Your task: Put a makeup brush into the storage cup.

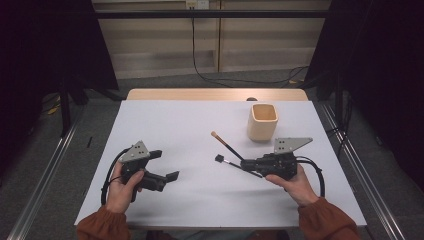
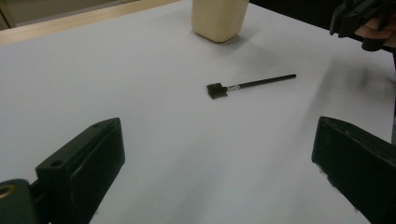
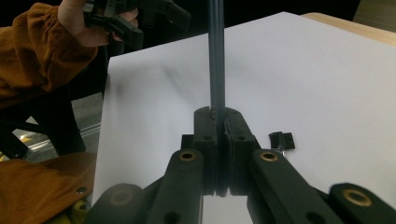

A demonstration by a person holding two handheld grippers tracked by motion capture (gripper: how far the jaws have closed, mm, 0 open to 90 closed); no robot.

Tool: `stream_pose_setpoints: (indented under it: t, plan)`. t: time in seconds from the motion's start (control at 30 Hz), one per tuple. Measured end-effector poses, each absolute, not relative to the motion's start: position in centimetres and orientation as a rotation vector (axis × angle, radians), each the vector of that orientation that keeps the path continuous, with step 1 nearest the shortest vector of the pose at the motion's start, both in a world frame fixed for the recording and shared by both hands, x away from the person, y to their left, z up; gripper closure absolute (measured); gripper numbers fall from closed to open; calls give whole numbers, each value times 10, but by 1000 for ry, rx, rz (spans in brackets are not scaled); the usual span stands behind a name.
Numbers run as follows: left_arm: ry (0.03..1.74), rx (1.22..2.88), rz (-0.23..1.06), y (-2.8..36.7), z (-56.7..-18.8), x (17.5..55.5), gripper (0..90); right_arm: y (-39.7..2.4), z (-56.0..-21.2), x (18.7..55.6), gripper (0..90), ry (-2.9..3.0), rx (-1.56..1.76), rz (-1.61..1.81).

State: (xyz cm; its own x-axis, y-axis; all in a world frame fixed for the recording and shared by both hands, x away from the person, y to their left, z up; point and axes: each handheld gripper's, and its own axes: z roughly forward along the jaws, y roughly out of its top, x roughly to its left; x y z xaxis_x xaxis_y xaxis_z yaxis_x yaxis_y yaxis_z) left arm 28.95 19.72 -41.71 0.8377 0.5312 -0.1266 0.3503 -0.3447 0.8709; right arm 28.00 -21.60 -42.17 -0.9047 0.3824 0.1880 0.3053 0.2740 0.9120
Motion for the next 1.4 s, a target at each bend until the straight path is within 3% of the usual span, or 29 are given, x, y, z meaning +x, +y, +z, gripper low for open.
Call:
stream_pose_setpoints:
  t: [0.2,0.37,0.67,1.3,1.4]
  plan:
    - [620,1942,214,189,-415,283,26,-215,-420,279,856,2462,654,1729]
    - [600,1873,123,185,-416,286,25,-216,-419,279,856,2441,653,1747]
    - [579,1847,174,171,-411,286,18,-214,-419,279,856,2430,645,1749]
    - [501,1801,141,128,-397,290,26,-212,-415,277,856,2390,637,1766]
    - [479,1809,148,124,-396,290,67,-212,-415,277,856,2397,639,1769]
